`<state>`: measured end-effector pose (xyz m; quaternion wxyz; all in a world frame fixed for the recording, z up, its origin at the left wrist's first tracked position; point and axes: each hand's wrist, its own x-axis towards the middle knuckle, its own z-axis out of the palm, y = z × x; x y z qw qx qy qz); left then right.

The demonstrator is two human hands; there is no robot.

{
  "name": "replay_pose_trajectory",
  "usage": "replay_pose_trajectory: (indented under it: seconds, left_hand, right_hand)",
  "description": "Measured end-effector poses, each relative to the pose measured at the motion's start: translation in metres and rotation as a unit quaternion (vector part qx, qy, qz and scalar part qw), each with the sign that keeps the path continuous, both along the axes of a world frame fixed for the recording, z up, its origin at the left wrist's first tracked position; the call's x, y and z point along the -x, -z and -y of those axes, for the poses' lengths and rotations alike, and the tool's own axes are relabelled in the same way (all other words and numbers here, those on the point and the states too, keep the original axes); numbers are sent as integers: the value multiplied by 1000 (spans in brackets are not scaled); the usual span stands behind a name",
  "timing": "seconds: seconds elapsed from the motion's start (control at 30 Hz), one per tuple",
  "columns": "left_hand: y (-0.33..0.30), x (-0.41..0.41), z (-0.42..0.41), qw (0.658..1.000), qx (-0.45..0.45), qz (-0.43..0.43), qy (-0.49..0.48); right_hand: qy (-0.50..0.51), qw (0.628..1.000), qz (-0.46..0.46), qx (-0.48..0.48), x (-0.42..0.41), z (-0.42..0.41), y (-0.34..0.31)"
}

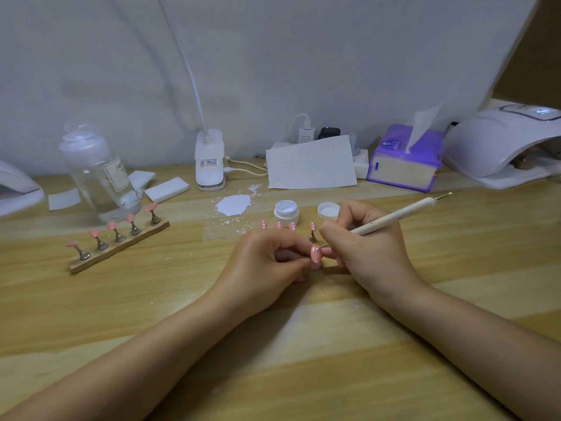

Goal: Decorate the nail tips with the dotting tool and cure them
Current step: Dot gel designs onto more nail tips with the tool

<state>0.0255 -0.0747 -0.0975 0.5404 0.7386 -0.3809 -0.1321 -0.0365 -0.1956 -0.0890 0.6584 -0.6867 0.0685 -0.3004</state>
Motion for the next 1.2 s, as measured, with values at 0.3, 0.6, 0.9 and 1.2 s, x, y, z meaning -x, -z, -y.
replay_pose_trajectory:
  seconds: [0.3,0.6,0.9,1.2]
  left_hand:
    - [-1,1,0,1000,-1,5,1]
    - [0,0,-1,1000,-2,4,4]
    - [0,0,-1,1000,0,3,3]
    - [1,-1,-1,1000,-5,6,2]
  right_hand:
    - [-4,1000,-2,-10,1,-1,-1]
    - [4,1000,-1,-1,0,0,-1]
    - [6,1000,-3,-1,0,0,-1]
    - [4,1000,-1,-2,0,-1,-1]
